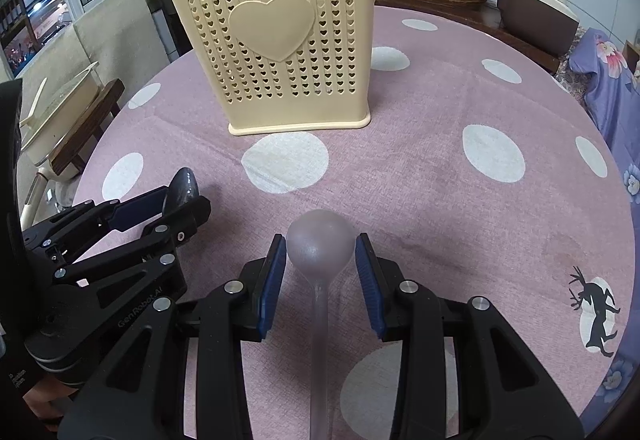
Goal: Organize utensils
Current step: 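Carry the steel spoon over the holder with the left tool while the right tool carries the pink spoon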
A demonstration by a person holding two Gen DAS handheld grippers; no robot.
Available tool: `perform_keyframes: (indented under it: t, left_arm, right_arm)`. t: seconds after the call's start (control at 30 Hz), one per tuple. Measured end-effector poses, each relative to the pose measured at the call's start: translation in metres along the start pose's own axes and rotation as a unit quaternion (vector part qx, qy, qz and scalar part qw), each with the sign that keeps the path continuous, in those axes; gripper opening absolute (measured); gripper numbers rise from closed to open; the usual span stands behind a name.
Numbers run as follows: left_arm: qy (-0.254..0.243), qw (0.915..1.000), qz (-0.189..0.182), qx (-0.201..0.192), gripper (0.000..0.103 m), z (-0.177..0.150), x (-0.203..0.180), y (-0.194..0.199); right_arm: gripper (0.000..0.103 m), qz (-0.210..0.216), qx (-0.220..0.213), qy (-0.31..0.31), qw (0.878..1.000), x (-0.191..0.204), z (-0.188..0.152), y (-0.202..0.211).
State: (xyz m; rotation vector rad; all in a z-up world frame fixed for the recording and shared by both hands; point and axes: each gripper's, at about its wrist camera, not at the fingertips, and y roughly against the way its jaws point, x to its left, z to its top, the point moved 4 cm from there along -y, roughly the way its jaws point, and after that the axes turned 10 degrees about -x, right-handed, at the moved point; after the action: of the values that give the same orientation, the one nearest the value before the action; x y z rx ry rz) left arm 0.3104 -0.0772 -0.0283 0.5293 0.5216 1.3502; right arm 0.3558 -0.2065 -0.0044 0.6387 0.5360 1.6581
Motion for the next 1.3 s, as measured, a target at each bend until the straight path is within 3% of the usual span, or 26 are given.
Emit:
perform_keyframes:
  t: [0.4, 0.83, 1.3]
  left_arm:
    - [0.025, 0.9988, -0.027, -0.033, 0.037, 0.012, 0.006, 0.02]
    - [0.028, 0.9904, -0.048, -0.127, 0.037, 0.06, 0.008, 0.076]
    - [0.03, 0.9882, -0.06, -0.138, 0.037, 0.067, 0.011, 0.085]
  right_arm:
    - [0.037, 0.01, -0.02, -0.011, 1.0, 0.0, 0.01, 0.012]
    - [0.037, 0.034, -0.11, -0.014, 0.993, 0.0, 0.051, 0.077]
    - [0.036, 0.052, -0.121, 0.001, 0.991, 0.009, 0.06, 0.084]
